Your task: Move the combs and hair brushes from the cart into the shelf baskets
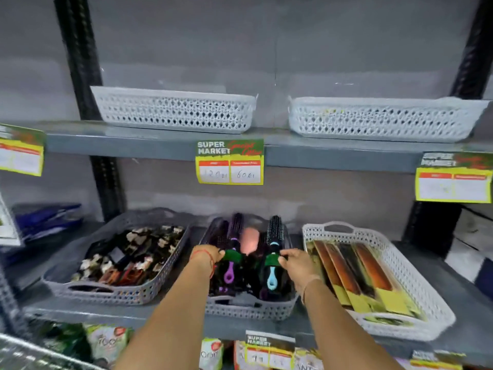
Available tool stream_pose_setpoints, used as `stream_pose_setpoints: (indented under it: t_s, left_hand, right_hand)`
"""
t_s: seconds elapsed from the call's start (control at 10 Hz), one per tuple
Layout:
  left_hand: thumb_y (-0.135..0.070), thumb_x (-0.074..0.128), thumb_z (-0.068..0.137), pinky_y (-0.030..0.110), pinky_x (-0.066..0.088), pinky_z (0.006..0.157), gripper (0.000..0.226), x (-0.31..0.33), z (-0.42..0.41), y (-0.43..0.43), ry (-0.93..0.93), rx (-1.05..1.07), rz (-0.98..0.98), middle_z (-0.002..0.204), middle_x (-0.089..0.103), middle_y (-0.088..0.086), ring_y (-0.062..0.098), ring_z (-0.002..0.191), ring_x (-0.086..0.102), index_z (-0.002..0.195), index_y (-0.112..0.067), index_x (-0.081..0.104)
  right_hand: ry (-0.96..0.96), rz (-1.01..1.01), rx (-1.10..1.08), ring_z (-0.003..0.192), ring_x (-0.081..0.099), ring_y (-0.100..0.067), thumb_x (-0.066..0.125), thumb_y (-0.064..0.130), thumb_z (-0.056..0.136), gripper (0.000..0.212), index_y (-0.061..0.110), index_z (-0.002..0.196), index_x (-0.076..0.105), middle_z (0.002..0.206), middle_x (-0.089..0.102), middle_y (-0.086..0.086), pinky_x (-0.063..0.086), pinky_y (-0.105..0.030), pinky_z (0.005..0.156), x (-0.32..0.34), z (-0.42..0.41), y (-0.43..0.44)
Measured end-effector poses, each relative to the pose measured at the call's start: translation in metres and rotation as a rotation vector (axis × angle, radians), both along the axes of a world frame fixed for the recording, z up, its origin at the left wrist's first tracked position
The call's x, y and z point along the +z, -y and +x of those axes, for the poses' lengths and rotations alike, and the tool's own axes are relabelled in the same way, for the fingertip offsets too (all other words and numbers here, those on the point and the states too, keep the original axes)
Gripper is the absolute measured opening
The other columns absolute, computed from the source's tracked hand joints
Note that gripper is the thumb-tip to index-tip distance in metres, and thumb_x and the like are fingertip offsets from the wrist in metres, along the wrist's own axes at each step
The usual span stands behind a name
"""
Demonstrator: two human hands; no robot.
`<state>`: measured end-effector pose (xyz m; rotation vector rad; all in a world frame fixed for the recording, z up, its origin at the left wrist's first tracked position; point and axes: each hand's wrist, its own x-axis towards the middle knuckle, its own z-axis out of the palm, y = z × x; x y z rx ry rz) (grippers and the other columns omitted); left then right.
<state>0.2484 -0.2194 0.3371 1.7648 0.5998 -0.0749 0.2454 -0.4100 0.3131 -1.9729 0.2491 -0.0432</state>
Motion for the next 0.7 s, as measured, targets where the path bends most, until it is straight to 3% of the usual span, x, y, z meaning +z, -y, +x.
stream_pose_setpoints:
  t_s: [0.1,0.2,0.3,0.4,0.5,0.6,0.7]
  left_hand:
    - [-0.020,0.049,0.094,0.009,0.040,0.033,0.033,-0.025,0.020,-0.001,-0.151,-0.084,0.143,0.107,0.072,0.021,0.024,0.115,0.059,0.115,0.003,0.059]
    - [-0.040,0.048,0.092,0.021,0.050,0.053,0.041,-0.048,0.029,-0.004,-0.253,-0.094,0.211,0.034,0.064,0.006,0.018,0.066,0.068,0.073,-0.005,0.057]
    - [-0.033,0.071,0.077,0.021,0.059,0.064,0.033,-0.055,0.023,0.001,-0.239,0.022,0.208,0.038,0.064,0.000,0.008,0.046,0.068,0.073,-0.004,0.056]
    - [-0.028,0.082,0.066,0.035,0.056,0.089,0.054,-0.047,0.005,0.012,-0.158,0.089,0.344,0.107,0.072,0.018,0.028,0.102,0.069,0.106,0.004,0.064]
    - [-0.029,0.068,0.081,0.037,0.050,0.091,0.046,-0.034,-0.027,0.020,-0.058,0.014,0.496,0.119,0.066,0.022,0.034,0.112,0.062,0.112,0.004,0.062]
    - [-0.032,0.038,0.096,0.038,0.048,0.093,0.044,-0.022,-0.063,0.020,0.086,-0.113,0.777,0.119,0.066,0.021,0.034,0.113,0.060,0.113,0.000,0.063]
    - [-0.031,0.020,0.100,0.033,0.023,0.117,0.050,-0.008,-0.104,0.008,0.318,-0.253,1.078,0.148,0.043,0.013,0.025,0.141,0.033,0.139,-0.008,0.042]
  right_hand:
    - [-0.085,-0.087,0.116,0.114,0.058,-0.027,0.057,0.003,0.084,0.030,0.004,0.113,0.064,0.125,0.063,-0.014,0.045,-0.028,0.092,-0.015,0.019,-0.009]
    - [-0.163,-0.168,0.154,0.112,0.060,-0.022,0.061,0.006,0.084,0.031,0.007,0.114,0.064,0.125,0.063,-0.009,0.046,-0.021,0.089,-0.027,0.026,-0.014]
    - [-0.133,-0.225,0.132,0.114,0.059,-0.022,0.063,0.006,0.082,0.033,0.005,0.115,0.064,0.127,0.062,-0.009,0.042,-0.020,0.095,-0.034,0.027,-0.015]
    - [-0.086,-0.270,0.097,0.121,0.054,-0.027,0.059,0.004,0.084,0.039,0.006,0.123,0.057,0.133,0.056,-0.014,0.040,-0.025,0.102,-0.028,0.017,-0.021]
    - [0.025,-0.328,0.051,0.121,0.052,-0.030,0.048,0.003,0.089,0.041,0.006,0.129,0.051,0.136,0.051,-0.016,0.041,-0.030,0.103,-0.018,-0.013,-0.027]
    - [0.085,-0.377,0.019,0.120,0.054,-0.028,0.039,-0.004,0.087,0.042,0.004,0.126,0.054,0.135,0.053,-0.015,0.042,-0.030,0.102,-0.016,-0.054,-0.031]
    - [0.190,-0.454,-0.080,0.130,0.045,-0.020,0.037,0.002,0.091,0.043,0.007,0.132,0.048,0.143,0.046,-0.007,0.030,-0.025,0.111,-0.012,-0.107,-0.043]
